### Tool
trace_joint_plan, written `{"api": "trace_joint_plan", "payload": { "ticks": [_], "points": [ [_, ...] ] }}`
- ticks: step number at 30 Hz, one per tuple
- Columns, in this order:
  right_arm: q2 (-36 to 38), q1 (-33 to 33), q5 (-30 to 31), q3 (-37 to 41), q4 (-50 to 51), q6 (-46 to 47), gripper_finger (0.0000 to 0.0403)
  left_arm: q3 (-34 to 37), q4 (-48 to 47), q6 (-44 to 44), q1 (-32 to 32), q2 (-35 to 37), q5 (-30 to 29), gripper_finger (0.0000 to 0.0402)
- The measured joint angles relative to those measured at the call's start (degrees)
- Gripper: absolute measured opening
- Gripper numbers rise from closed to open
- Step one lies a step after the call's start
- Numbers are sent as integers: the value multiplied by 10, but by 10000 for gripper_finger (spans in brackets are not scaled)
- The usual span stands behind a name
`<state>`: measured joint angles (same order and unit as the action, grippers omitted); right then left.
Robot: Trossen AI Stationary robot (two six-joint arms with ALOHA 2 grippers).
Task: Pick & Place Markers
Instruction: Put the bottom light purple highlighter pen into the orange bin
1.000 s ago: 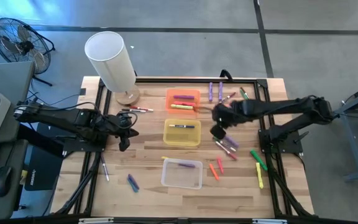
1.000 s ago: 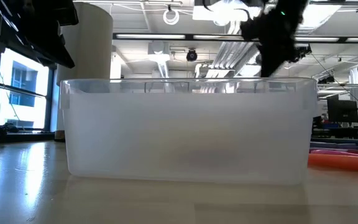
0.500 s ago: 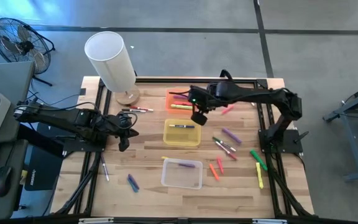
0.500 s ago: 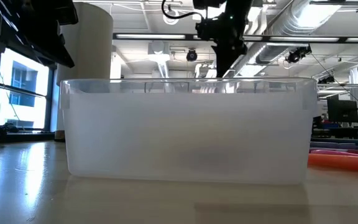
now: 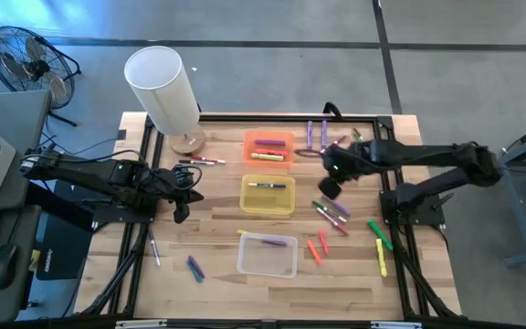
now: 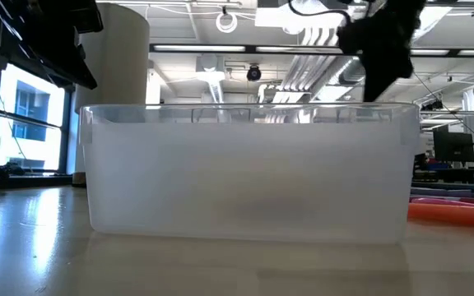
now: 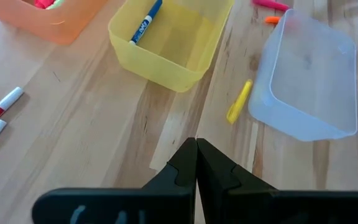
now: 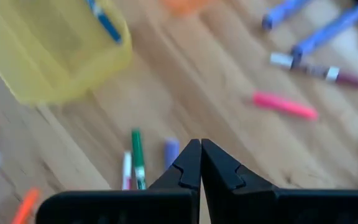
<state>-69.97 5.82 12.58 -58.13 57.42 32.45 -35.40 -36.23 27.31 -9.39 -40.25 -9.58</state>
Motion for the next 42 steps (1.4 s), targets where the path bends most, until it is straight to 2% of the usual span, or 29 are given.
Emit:
{"api": "trace_joint_plan", "payload": {
  "ticks": [4, 8, 12, 16, 19, 24, 32, 34, 38, 42],
  "points": [
    [20, -34, -5, 67, -8, 22, 14, 0, 3, 7, 0, 0, -3, 0],
    [12, -56, -31, 125, -53, 22, 56, 0, 3, 29, 0, 0, -17, 0],
    [12, -57, -41, 183, -111, 24, 97, 0, 4, 45, 0, 0, -20, 0],
    [12, -46, -41, 233, -149, 25, 118, 0, 4, 60, 0, 0, -21, 0],
    [11, -42, -33, 264, -171, 20, 117, 0, 4, 68, 0, 0, -21, 0],
    [-14, -42, -55, 307, -211, 8, 104, 0, 8, 77, 0, 0, -21, 0],
    [-48, -58, -30, 314, -219, -7, 67, 0, 37, 77, 0, 0, -28, 0],
    [-45, -58, -33, 311, -220, -16, 54, 0, 37, 77, 0, 0, -30, 0],
    [-47, -50, -38, 283, -206, -27, 54, 0, 37, 76, 0, 0, -30, 0],
    [-46, -30, -14, 212, -172, -56, 54, 0, 36, 76, 0, 0, -31, 0]
  ]
}}
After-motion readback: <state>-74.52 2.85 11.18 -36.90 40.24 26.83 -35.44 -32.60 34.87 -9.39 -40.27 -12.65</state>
